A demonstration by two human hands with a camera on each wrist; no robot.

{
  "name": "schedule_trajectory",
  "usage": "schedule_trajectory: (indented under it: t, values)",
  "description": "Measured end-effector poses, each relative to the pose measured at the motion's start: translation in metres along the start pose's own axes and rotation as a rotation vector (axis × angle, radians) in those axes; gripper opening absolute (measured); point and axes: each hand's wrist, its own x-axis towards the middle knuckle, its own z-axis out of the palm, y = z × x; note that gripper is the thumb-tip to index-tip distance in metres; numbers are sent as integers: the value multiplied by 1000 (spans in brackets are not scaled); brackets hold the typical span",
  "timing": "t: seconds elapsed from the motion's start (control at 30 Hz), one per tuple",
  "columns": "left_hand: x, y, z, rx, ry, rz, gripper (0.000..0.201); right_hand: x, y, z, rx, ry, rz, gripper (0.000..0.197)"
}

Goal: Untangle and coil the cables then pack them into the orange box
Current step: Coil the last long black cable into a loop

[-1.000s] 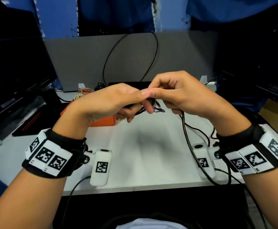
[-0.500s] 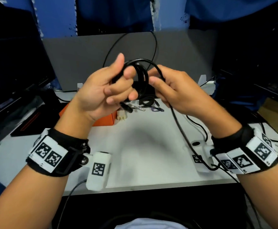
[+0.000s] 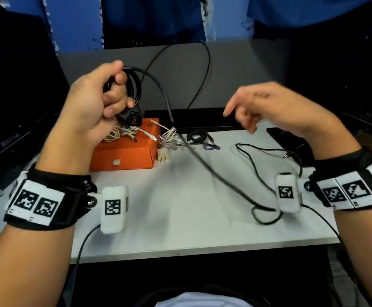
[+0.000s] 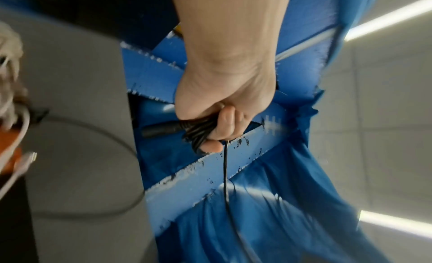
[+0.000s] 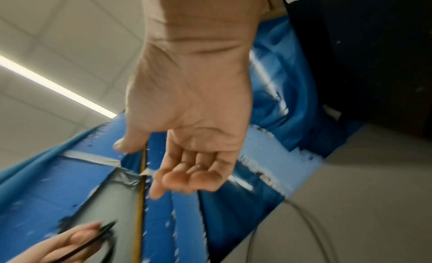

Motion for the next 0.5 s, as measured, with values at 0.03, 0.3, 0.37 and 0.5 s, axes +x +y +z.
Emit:
schedule_trajectory:
  t: [0.03, 0.3, 0.37, 0.5]
  values:
    - [1, -2, -2, 84, 16, 2, 34, 1, 4, -6, 22, 132, 10, 66]
    - [-5, -14, 28, 203, 180, -12, 33, -5, -20, 5, -292, 270, 28, 57]
    - [-10, -21, 47, 253, 153, 4, 34, -9, -43, 36, -406, 214, -54, 60]
    - [-24, -24, 68, 347, 61, 49, 37, -12, -57, 84, -604, 115, -38, 62]
